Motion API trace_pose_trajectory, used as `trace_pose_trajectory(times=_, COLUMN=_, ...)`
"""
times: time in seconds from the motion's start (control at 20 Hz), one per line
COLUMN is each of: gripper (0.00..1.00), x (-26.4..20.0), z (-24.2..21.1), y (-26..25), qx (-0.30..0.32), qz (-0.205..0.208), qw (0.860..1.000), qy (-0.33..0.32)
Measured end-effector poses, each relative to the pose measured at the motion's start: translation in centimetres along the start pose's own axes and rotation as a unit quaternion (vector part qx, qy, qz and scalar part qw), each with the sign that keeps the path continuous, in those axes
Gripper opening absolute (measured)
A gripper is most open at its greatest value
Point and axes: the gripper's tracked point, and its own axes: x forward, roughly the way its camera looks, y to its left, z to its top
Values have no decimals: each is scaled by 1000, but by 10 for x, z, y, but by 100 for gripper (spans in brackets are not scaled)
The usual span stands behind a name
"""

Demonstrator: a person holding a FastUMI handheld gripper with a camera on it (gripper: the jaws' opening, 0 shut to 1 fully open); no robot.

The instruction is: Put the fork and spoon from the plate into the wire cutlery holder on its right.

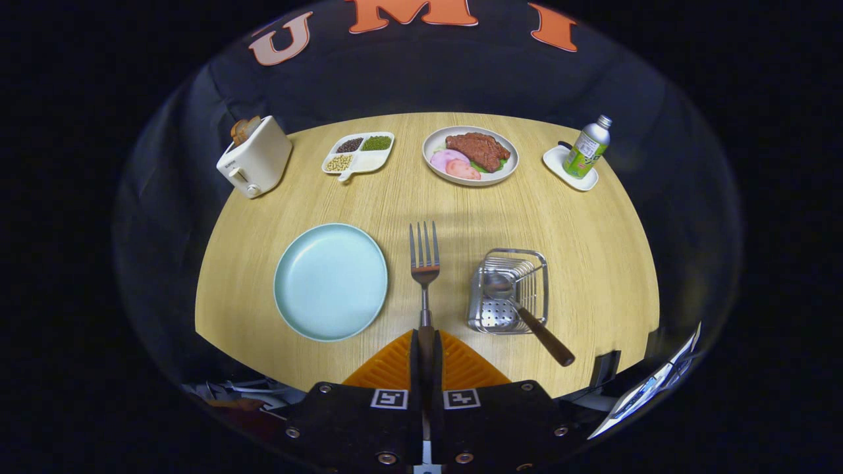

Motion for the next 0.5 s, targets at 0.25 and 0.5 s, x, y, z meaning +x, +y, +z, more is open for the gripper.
trace_pose_trajectory(times=0.25, gripper=5, x=-14, z=-12, y=-27, qx=4, qz=7, qw=999, qy=50)
trace_pose_trajectory(times=0.5, gripper=5, x=-19, z=-23, y=-54, qx=-5, qz=-7, qw=995, qy=103)
